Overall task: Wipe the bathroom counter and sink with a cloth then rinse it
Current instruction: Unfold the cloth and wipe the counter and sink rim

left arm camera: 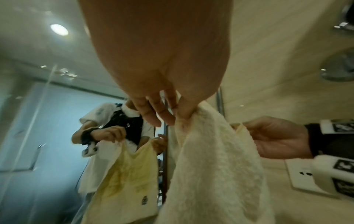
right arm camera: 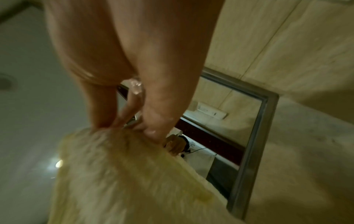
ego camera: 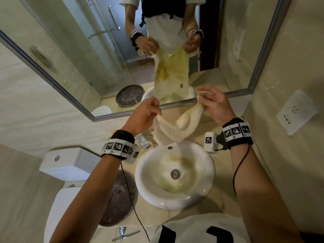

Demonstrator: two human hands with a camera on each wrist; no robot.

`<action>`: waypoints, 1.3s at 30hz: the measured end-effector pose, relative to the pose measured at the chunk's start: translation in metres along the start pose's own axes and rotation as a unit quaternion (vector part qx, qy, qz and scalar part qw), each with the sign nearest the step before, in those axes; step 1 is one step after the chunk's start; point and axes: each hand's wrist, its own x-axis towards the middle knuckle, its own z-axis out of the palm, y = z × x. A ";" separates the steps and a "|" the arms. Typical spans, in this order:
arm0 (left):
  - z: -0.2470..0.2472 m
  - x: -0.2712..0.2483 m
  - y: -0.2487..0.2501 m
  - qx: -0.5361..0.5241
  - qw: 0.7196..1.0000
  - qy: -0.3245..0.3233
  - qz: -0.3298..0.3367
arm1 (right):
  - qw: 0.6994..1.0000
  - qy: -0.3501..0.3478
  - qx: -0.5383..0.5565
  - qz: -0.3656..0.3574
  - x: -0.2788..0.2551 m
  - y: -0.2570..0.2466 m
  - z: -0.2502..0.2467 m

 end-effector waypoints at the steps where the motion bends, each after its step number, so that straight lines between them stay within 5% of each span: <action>1: -0.002 0.007 0.008 0.009 1.000 0.008 0.015 | 0.999 -0.044 0.024 0.011 0.000 -0.001 0.007; 4: -0.005 0.024 0.031 0.001 0.998 0.024 0.050 | 0.991 -0.120 0.052 0.027 -0.001 -0.003 0.031; 8: -0.005 0.032 0.046 -0.012 0.996 0.046 0.070 | 0.989 -0.134 0.066 0.017 -0.002 -0.002 0.052; 14: 0.001 0.031 0.055 -0.095 0.987 0.126 0.008 | 0.987 -0.109 0.115 0.013 -0.007 0.002 0.060; 19: 0.001 0.030 0.065 -0.232 0.953 0.180 -0.071 | 0.985 -0.088 0.146 0.004 -0.009 0.005 0.059; 29: -0.001 0.034 0.064 -0.192 0.964 0.175 -0.061 | 0.985 -0.037 0.163 -0.037 -0.009 0.003 0.065; 39: 0.008 0.031 0.064 -0.167 0.965 0.193 -0.054 | 0.997 -0.025 0.060 -0.037 -0.005 0.009 0.064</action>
